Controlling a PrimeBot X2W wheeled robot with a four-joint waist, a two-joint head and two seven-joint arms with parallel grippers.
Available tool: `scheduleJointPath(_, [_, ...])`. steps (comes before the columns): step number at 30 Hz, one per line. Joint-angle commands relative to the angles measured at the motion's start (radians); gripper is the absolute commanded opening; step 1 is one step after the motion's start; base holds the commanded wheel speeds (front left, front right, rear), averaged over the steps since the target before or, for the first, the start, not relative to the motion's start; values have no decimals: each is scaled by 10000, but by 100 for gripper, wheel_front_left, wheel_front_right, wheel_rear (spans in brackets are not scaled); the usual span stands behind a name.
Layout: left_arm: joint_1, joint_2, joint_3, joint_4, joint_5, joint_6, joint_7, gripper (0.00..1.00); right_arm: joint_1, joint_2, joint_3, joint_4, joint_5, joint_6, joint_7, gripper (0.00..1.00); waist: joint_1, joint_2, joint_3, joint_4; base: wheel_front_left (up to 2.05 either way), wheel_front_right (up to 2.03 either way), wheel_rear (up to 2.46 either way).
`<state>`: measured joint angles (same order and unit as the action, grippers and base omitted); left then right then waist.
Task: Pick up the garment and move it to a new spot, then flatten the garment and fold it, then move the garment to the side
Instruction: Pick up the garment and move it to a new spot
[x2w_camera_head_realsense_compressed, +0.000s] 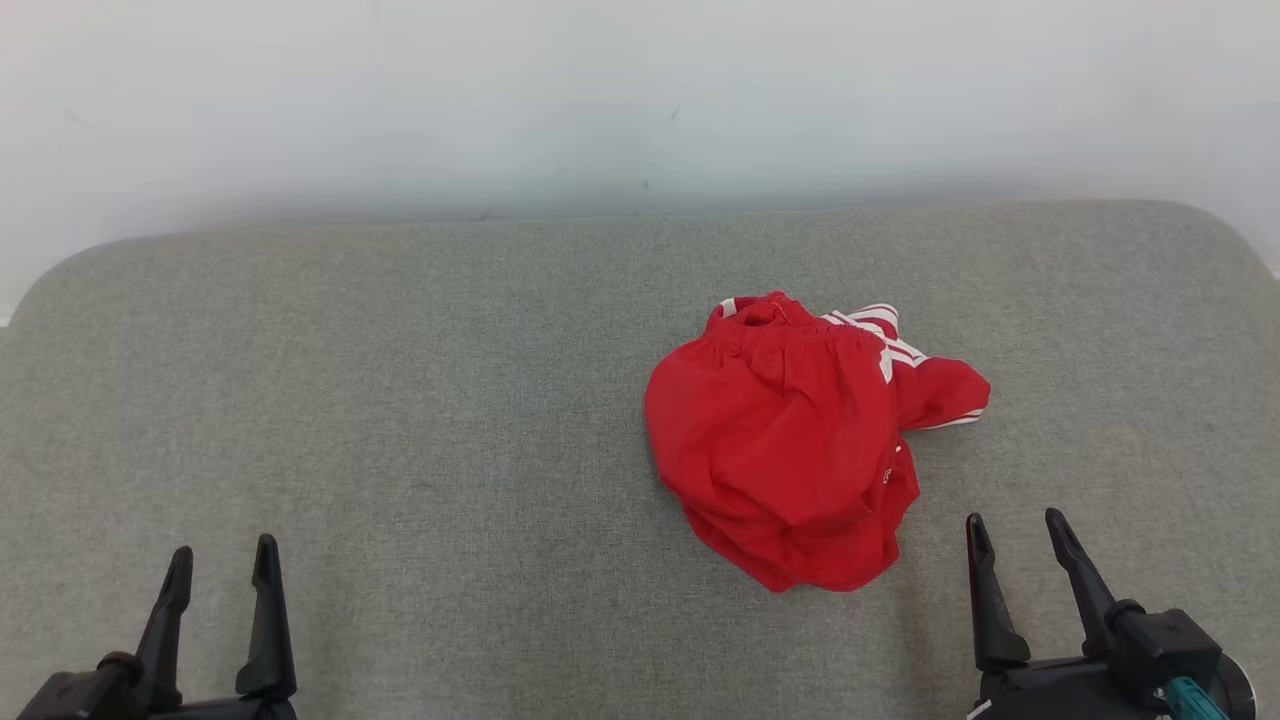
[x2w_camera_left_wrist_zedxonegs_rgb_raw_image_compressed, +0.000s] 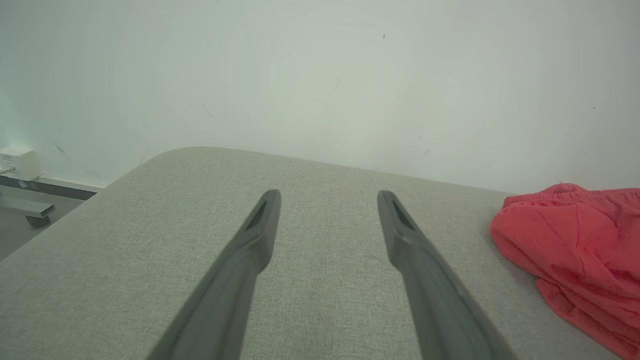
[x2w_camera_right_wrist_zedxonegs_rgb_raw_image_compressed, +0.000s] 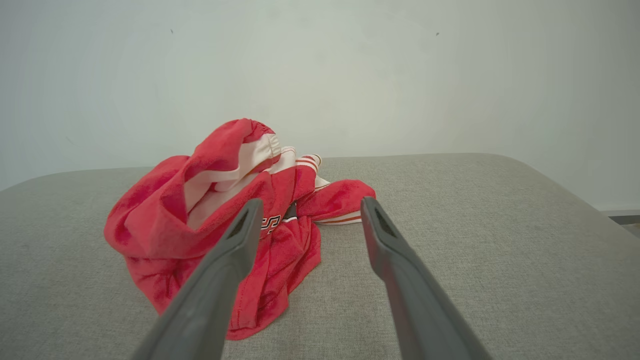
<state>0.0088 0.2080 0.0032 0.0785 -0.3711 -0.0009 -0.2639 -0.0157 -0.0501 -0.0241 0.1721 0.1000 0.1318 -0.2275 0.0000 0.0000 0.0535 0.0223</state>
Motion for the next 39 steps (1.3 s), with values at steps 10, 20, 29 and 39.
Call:
scheduleJointPath(10, [-342, -378, 283, 336, 552, -516, -8, 100, -17, -3, 196, 50, -65, -21, 44, 100, 0, 0, 59, -144, 0, 0, 0])
scheduleJointPath(20, [-2743, -952, -1471, 1212, 1065, -1131, -7, 100, -417, -3, 487, 103, -45, -21, -8, 100, 0, 0, 659, -663, 0, 0, 0])
scheduleJointPath(29, [-5634, -1444, -4250, 2565, 989, -1275, 490, 100, -853, -2, 607, 276, 163, -21, -186, 100, 0, 0, 1387, -1559, 0, 0, 0])
scheduleJointPath(39, [-7174, -1556, -6888, 3881, 282, -1284, 1813, 100, -1134, -2, 713, 719, 547, -21, -381, 100, 0, 0, 1786, -2353, 0, 0, 0])
